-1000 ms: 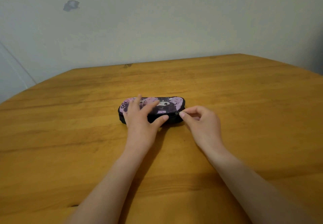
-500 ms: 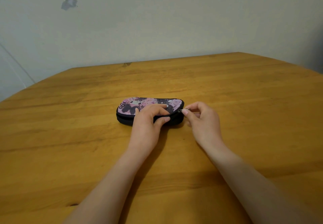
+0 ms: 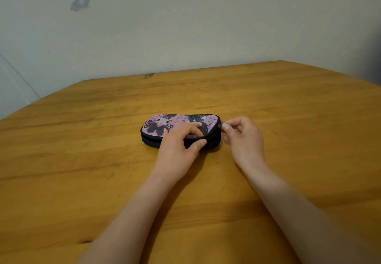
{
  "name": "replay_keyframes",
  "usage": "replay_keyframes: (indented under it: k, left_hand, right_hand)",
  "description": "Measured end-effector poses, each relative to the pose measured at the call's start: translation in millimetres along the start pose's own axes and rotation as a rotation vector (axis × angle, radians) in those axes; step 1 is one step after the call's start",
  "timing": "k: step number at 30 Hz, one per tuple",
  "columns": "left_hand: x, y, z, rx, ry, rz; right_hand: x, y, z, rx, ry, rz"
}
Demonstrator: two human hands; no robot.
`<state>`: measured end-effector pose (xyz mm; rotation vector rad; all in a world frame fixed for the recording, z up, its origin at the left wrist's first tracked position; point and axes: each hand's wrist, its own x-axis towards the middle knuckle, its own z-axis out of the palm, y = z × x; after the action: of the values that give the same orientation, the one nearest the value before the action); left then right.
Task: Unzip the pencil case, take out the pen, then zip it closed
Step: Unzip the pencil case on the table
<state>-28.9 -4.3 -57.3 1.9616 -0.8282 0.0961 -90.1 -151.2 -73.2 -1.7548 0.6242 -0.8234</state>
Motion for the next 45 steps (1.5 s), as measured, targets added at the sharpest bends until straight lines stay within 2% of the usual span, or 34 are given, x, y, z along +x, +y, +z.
replay_keyframes:
  k: [10,21,31,45]
  left_hand:
    - [0,1,5,0.065,0.096,0.035]
    - [-4,9,3,-0.038,-0.077,0.040]
    - [-8,11,4,-0.125,-0.157,0.045]
    - [-8,8,6,-0.166,-0.223,0.047]
  right_hand:
    - [-18,-14,7,-0.057,-0.106,-0.161]
    - [-4,-4,-1,-0.066,-0.030,-0.061]
    - [8,3,-6,-0.074,0.041,0.002]
    - [14,10,-7,-0.124,0.045,0.032]
